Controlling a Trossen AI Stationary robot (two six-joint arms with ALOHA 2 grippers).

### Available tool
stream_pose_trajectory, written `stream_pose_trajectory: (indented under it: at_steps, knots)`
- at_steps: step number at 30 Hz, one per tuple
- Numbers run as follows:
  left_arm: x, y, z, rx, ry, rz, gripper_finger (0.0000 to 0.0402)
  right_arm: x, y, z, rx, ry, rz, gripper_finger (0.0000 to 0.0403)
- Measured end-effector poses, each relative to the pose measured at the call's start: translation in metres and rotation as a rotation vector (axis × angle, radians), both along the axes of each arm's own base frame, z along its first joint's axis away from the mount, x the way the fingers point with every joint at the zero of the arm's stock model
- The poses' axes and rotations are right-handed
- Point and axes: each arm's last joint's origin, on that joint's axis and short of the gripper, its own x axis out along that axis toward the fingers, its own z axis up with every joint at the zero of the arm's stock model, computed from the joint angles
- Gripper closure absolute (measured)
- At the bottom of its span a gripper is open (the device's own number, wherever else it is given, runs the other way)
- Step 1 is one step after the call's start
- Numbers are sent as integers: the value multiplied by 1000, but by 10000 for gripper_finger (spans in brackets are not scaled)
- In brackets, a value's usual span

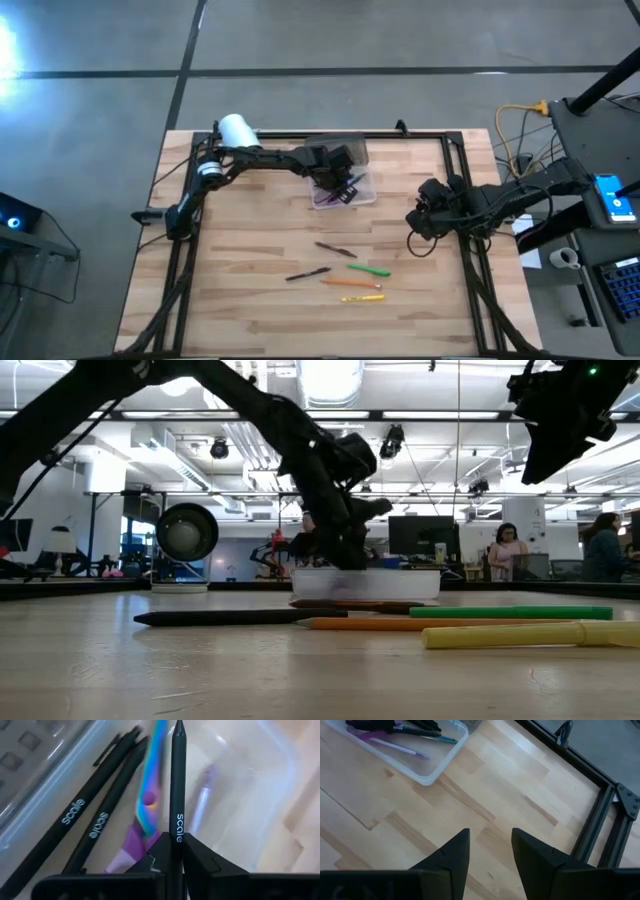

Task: Pick & place school supplies into a supply box
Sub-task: Put the top black pen into the supply box

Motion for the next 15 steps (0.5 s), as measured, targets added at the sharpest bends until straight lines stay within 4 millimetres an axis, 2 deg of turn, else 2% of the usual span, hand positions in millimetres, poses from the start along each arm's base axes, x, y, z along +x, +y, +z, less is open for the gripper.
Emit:
stream_pose_trajectory:
  at_steps: [6,15]
  knots:
    - [0,0,-4,-28,-36,-1,385,0,-1,0,-1,1,-3,266]
    - [5,9,2,-19,-93,29,382,0,-1,0,4,-1,-3,266]
